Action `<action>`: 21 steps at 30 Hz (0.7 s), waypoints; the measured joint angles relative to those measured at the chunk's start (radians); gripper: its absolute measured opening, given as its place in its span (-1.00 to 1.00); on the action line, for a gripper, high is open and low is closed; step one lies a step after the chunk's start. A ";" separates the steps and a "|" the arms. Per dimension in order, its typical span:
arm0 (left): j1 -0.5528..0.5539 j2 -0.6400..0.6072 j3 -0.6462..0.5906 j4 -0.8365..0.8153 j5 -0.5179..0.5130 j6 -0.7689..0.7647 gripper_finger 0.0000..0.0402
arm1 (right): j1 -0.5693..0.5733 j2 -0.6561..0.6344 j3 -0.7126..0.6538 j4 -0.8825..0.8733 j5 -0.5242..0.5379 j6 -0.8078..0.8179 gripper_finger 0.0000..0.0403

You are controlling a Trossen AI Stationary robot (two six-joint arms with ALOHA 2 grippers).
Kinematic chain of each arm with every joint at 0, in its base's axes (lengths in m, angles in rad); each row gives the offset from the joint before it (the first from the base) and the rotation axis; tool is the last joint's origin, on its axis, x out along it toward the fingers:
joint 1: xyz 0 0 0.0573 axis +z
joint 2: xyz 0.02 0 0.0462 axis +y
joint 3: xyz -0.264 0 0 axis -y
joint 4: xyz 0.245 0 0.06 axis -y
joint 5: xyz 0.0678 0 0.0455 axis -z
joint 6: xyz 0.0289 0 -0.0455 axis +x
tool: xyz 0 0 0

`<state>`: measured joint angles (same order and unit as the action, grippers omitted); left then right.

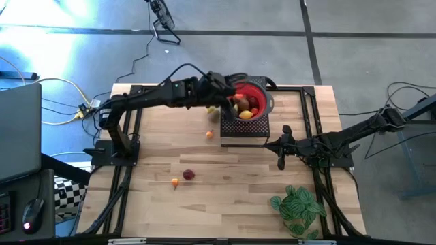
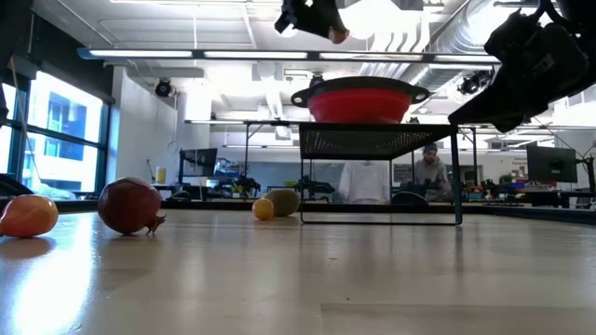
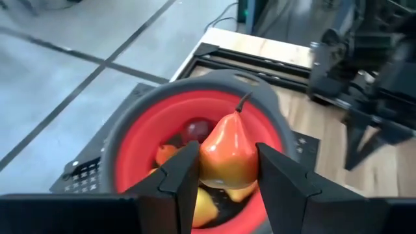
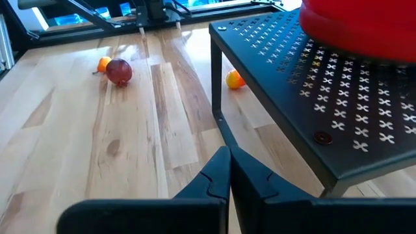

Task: Pick & Place Fruit
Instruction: Put the orange pear into the red strainer bowl on the shelf

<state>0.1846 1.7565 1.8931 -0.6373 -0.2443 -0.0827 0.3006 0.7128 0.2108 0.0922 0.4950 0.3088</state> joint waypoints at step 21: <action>0.084 0.157 -0.002 0.009 0.007 -0.117 -0.33 | 0.000 0.000 0.000 -0.034 0.000 0.000 -0.99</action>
<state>0.2684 1.9137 1.8906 -0.6279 -0.2377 -0.1997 0.3008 0.7124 0.2104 0.0586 0.4953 0.3088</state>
